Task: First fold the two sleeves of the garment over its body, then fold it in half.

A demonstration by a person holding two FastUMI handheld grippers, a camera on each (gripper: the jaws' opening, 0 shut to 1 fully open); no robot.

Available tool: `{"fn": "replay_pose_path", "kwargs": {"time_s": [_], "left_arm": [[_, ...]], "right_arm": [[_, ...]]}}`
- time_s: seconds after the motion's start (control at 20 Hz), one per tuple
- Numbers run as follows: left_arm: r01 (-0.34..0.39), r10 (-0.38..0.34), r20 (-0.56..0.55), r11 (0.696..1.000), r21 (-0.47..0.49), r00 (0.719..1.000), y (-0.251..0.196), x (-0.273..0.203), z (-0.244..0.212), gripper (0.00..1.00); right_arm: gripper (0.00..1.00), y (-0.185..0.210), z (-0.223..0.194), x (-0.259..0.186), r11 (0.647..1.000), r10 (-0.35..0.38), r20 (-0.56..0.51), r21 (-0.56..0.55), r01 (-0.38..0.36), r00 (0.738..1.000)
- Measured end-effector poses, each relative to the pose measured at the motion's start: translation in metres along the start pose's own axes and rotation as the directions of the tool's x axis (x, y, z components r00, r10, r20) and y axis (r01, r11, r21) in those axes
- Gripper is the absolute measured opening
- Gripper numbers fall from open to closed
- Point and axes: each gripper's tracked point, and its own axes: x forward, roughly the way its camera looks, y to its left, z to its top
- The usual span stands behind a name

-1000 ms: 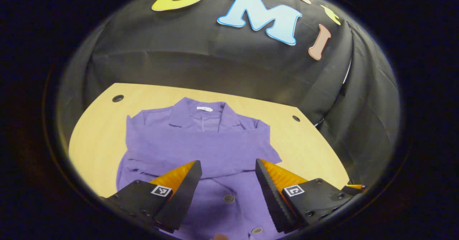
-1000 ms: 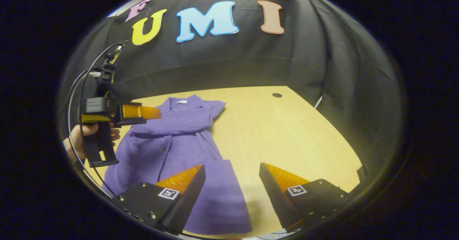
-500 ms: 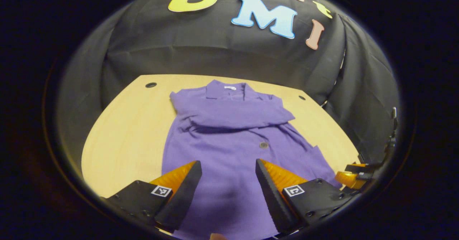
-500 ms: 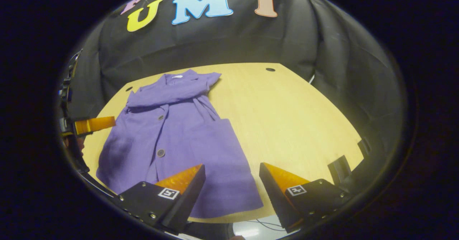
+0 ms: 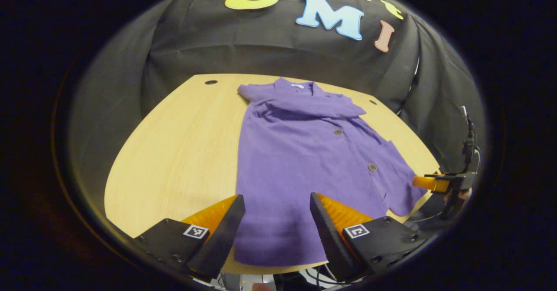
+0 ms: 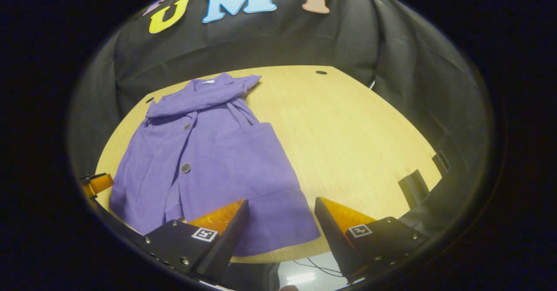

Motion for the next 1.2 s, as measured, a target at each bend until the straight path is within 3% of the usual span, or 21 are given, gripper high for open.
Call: {"fn": "replay_pose_path", "kwargs": {"time_s": [0.15,0.25,0.3,0.4,0.45,0.5,0.75,0.8,0.85,0.9,0.95,1.0,1.15,1.2], "left_arm": [[-0.024,0.025,-0.034,1.000,0.012,0.999,0.013,-0.004,-0.026,0.94],[-0.033,0.034,-0.047,0.999,0.027,0.998,0.017,-0.005,-0.038,1.00],[-0.039,0.041,-0.054,0.999,0.033,0.998,0.017,-0.006,-0.044,0.94],[-0.044,0.047,-0.042,0.997,0.065,0.998,0.016,-0.006,-0.045,1.00],[-0.051,0.054,-0.039,0.996,0.078,0.998,0.015,-0.006,-0.046,0.94],[-0.056,0.059,-0.038,0.995,0.081,0.998,0.013,-0.006,-0.047,0.98],[-0.070,0.077,-0.044,0.989,0.127,0.996,-0.004,0.000,-0.053,0.94],[-0.068,0.075,-0.045,0.988,0.142,0.996,-0.008,0.002,-0.053,0.98],[-0.064,0.072,-0.046,0.986,0.153,0.996,-0.011,0.004,-0.052,0.94],[-0.059,0.065,-0.040,0.986,0.153,0.997,-0.014,0.005,-0.051,0.83],[-0.052,0.058,-0.040,0.989,0.141,0.998,-0.015,0.008,-0.049,0.72],[-0.036,0.041,-0.039,0.991,0.132,0.998,-0.018,0.009,-0.047,0.60],[-0.028,0.034,-0.060,0.995,0.097,0.998,-0.017,0.015,-0.045,0.27],[-0.024,0.030,-0.072,0.996,0.090,0.997,-0.018,0.015,-0.045,0.20]], "right_arm": [[0.93,-0.004,-0.006,0.004,1.000,-0.011,-0.013,-0.006,0.011,1.000],[0.93,0.002,-0.011,0.004,1.000,0.011,-0.025,-0.001,-0.011,1.000],[0.93,0.006,-0.014,0.004,1.000,0.022,-0.032,0.005,-0.022,0.999],[0.93,0.009,-0.020,0.005,0.999,0.027,-0.046,0.022,-0.026,0.999],[0.93,0.012,-0.024,0.007,0.999,0.030,-0.050,0.030,-0.028,0.998],[0.93,0.015,-0.027,0.007,0.999,0.027,-0.058,0.024,-0.025,0.998],[1.00,0.019,-0.034,0.007,1.000,0.006,-0.045,-0.007,-0.007,0.999],[1.00,0.020,-0.035,0.007,1.000,0.005,-0.048,-0.009,-0.006,0.999],[1.00,0.021,-0.035,0.008,1.000,0.004,-0.052,-0.014,-0.005,0.999],[1.00,0.024,-0.036,0.008,1.000,0.013,-0.052,-0.015,-0.014,0.999],[0.87,0.026,-0.036,0.008,1.000,0.019,-0.053,-0.015,-0.020,0.998],[0.84,0.030,-0.035,0.008,1.000,0.024,-0.055,-0.018,-0.025,0.998],[0.45,0.042,-0.034,0.009,1.000,0.026,-0.061,0.007,-0.026,0.998],[0.34,0.043,-0.035,0.009,1.000,0.020,-0.066,0.015,-0.019,0.998]]}}
